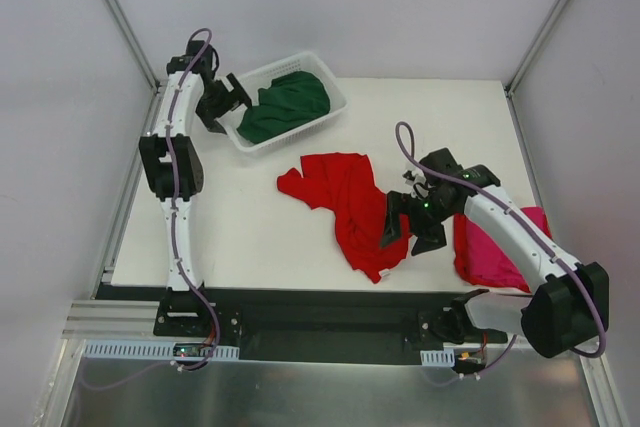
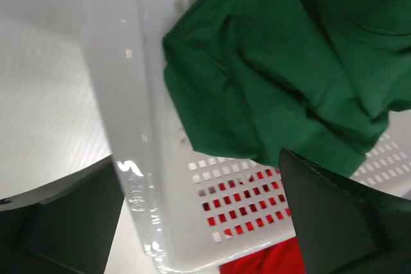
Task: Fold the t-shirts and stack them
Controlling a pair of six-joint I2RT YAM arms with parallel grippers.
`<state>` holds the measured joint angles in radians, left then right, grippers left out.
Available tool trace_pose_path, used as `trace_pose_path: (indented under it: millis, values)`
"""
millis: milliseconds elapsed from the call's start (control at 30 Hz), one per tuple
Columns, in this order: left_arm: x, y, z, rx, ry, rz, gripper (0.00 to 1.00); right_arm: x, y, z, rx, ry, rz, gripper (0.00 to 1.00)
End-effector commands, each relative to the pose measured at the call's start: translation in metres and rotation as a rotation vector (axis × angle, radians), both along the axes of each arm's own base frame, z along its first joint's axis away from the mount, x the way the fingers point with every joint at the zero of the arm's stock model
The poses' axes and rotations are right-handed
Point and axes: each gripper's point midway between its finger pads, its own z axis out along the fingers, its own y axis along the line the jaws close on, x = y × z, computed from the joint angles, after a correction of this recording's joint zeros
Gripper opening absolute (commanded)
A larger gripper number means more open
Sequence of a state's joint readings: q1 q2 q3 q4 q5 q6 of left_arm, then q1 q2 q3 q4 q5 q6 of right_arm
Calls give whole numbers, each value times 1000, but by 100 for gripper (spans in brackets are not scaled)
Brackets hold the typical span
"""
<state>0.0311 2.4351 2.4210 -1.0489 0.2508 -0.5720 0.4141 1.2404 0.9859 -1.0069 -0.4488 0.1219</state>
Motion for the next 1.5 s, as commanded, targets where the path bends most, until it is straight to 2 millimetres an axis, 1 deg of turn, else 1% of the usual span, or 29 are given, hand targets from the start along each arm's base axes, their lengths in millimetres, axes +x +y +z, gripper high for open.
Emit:
trace_pose_path:
  millis: [0, 33, 67, 100, 133, 200, 233, 300, 433, 500, 533, 600, 633, 700, 733, 800, 833, 867, 967, 1000, 1033, 1100, 1133, 1167, 1233, 1267, 1367, 1400, 1467]
  values:
    - [-1, 7, 61, -46, -139, 52, 99, -4, -4, 2, -12, -18, -16, 96]
    - [-8, 21, 85, 9, -190, 83, 99, -4, -4, 2, -15, -20, -15, 96]
    - [-13, 41, 88, 38, -195, 128, 99, -3, -4, 1, -13, -21, -15, 96]
    - [-27, 53, 76, 53, -149, 166, 99, -2, -2, 1, -12, -17, -11, 96]
    - [-29, 64, 94, 61, -210, 203, 99, 0, -1, 2, -6, -22, -12, 96]
    - [-38, 83, 81, 65, -183, 261, 99, 3, 0, 3, -3, -25, -4, 96]
    - [-37, 84, 77, 66, -175, 257, 99, 4, 0, 2, -6, -19, -3, 96]
    - [-33, 78, 72, 60, -171, 227, 99, 5, 0, 2, -8, -24, 7, 96]
    - [-23, 66, 43, 54, -115, 208, 99, 4, 0, 1, -12, -15, 10, 96]
    - [-17, 61, 37, 51, -113, 199, 99, 2, -1, 1, -13, -20, 13, 96]
    - [-13, 54, 27, 49, -93, 187, 99, 2, -2, 0, -16, -20, 11, 96]
    - [-3, 47, 26, 43, -109, 167, 99, -2, -5, -2, -23, -19, 12, 96]
    - [0, 43, 15, 39, -91, 156, 99, -3, -5, -3, -27, -13, 12, 96]
    - [4, 34, 9, 36, -88, 141, 99, -6, -8, -5, -34, -14, 13, 96]
    - [3, 32, -1, 31, -62, 146, 99, -7, -9, -5, -37, -13, 10, 96]
    - [-4, 24, -17, -4, -10, 158, 91, -8, -9, -5, -35, -18, 12, 96]
    - [-4, 16, -23, -28, 1, 141, 24, -8, -10, -5, -40, -18, 7, 96]
    - [-5, 10, -27, -35, 12, 126, 0, -8, -11, -5, -40, -21, 9, 96]
    - [3, -28, -24, -91, -44, 19, 0, -8, -11, -7, -46, -20, 11, 96]
    - [6, -54, -16, -114, -74, -41, 0, -8, -11, -8, -46, -16, 9, 96]
    - [8, -68, -16, -140, -89, -83, 0, -7, -10, -9, -45, -14, 10, 96]
    - [18, -104, 5, -225, -167, -179, 0, -7, -9, -10, -43, -9, 10, 96]
    - [17, -127, 3, -248, -171, -229, 0, -6, -9, -9, -39, -9, 11, 96]
    - [22, -141, 17, -276, -215, -267, 0, -5, -8, -9, -37, -13, 10, 96]
    - [15, -176, 22, -352, -221, -351, 0, -5, -8, -9, -39, -15, 8, 96]
    - [16, -187, 26, -374, -249, -380, 0, -6, -8, -9, -39, -13, 10, 96]
    - [0, -222, 28, -477, -234, -463, 0, -7, -10, -12, -43, -10, 6, 96]
    - [-6, -234, 35, -539, -244, -506, 0, -7, -10, -13, -43, -10, 4, 96]
    - [-21, -252, 29, -582, -211, -540, 0, -9, -10, -15, -41, -6, -2, 96]
